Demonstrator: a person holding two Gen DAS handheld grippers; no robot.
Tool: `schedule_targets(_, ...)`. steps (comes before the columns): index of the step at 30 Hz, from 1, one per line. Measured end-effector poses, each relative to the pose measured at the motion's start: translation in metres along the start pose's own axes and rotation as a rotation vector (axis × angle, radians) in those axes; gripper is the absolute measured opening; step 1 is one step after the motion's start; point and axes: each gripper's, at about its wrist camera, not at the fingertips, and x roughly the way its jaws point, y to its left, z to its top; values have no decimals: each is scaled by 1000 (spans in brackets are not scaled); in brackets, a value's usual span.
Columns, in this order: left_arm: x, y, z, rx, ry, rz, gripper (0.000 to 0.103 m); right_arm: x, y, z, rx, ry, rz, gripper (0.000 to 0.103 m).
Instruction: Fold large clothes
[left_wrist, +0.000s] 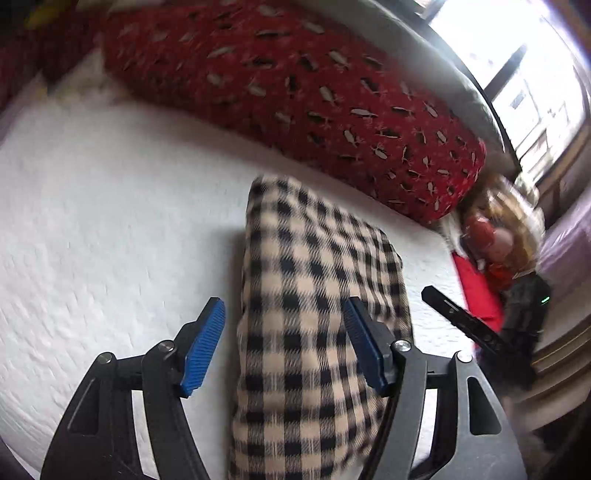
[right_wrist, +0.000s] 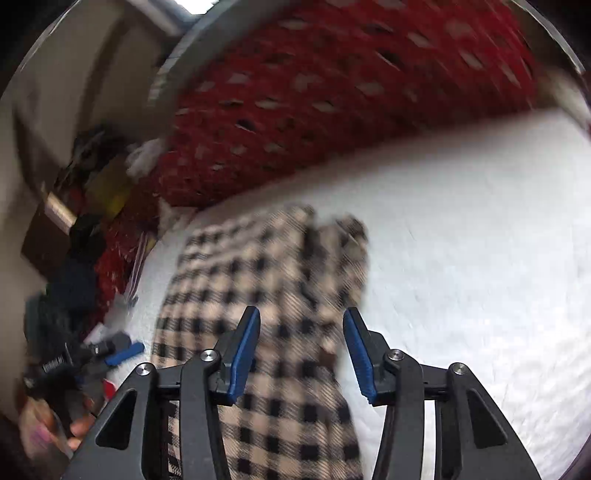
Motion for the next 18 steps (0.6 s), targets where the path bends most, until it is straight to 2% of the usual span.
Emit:
schedule_targets(1, 12, -11, 3, 47, 10, 52, 66, 1, 12, 5, -51, -10, 3, 37)
schedule_targets(2, 23, -11, 3, 75, 29, 91, 66, 5, 21, 7, -87, -2, 8, 23)
schedule_targets(4, 50, -3, 1, 90, 95, 160, 69, 26, 30, 13, -143, 43, -34, 5)
schedule_targets(5, 65, 7, -2, 63, 140, 160, 69, 40, 30, 12, -154, 81, -78, 5)
schedule_targets(7, 70, 21, 0, -25, 172, 104, 69, 71, 12, -1, -142, 217, -179, 0)
schedule_targets(8, 60, 25, 2, -63, 163, 91, 68, 73, 8, -4, -140, 227, -186, 0)
schedule_targets(9, 50, 24, 3, -63, 141, 83, 68, 63, 10, -4, -146, 192, -184, 0)
schedule_targets(11, 19, 15, -3, -9, 78, 93, 68, 37, 23, -6, -168, 134, -149, 9)
schedule_targets(13, 2, 7, -19, 34, 48, 100, 68, 6, 35, -19, -198, 92, -76, 11)
schedule_targets(14, -3, 5, -35, 48, 53, 125, 68, -2, 36, -27, -202, 92, -55, 27)
schedule_targets(15, 0, 5, -46, 59, 77, 141, 68, -6, 36, -39, -203, 113, -53, 36)
schedule_targets(16, 9, 4, -59, 72, 126, 154, 68, -4, 34, -52, -206, 145, -92, 47)
schedule_targets(17, 16, 4, -76, 77, 194, 187, 68, 2, 30, -65, -209, 194, -158, 47)
schedule_targets(18, 16, 6, -84, 71, 213, 201, 68, 11, 19, -81, -196, 280, -229, 47)
